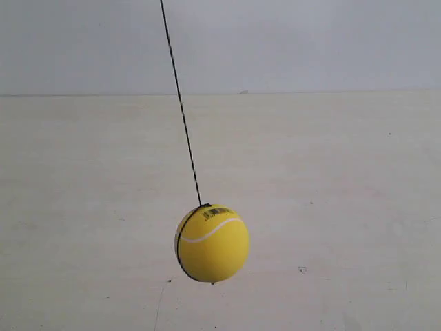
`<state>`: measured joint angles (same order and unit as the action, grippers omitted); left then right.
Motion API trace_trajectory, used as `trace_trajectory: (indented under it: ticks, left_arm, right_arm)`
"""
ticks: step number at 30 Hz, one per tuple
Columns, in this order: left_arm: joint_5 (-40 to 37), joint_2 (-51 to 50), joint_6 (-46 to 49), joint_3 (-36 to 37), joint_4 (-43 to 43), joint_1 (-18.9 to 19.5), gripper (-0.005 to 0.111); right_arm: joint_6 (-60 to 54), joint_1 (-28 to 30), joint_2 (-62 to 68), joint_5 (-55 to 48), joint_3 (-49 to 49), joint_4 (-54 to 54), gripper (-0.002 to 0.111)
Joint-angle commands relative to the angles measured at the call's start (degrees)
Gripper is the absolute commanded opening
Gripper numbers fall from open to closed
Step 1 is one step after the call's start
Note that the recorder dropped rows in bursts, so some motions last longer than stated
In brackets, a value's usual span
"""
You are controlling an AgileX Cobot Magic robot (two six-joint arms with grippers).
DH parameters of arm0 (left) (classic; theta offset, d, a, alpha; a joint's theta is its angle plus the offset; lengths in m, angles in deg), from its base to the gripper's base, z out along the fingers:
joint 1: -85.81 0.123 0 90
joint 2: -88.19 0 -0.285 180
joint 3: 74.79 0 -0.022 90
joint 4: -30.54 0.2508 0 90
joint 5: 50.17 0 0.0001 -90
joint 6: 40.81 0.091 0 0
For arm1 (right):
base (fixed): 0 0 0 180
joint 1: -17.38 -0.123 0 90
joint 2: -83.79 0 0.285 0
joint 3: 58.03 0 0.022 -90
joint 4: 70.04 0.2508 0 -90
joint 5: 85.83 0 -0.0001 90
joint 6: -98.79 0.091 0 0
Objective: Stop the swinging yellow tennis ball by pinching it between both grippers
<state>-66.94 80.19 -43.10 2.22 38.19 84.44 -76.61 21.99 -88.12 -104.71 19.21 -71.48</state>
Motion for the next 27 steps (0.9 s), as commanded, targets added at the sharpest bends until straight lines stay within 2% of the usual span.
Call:
trace_trajectory:
  ticks: [1,6,14,19,23,27]
  left_arm:
    - [0.3,0.2,0.3,0.2,-0.3,0.1,0.005]
    - [0.3,0.2,0.3,0.2,-0.3,0.1,0.005]
    - [0.3,0.2,0.3,0.2,0.0,0.1,0.005]
    - [0.6,0.2,1.2,0.2,1.8,0.1,0.005]
    - [6.4,0.2,1.1,0.2,2.5,0.1,0.005]
    - [12.5,0.2,-4.1,0.2,0.1,0.1,0.005]
  right_arm:
    - [-0.2,-0.2,-0.3,0.4,0.0,-0.3,0.000]
    - [-2.0,-0.2,-0.3,3.2,0.0,-1.2,0.000]
    - [-2.0,-0.2,-0.3,17.3,0.0,-1.2,0.000]
    - [-2.0,-0.2,-0.3,21.5,0.0,-1.2,0.000]
    - [-2.0,-0.2,-0.3,22.0,0.0,-1.2,0.000]
    - [-0.8,-0.2,-0.3,28.7,0.0,-1.2,0.000]
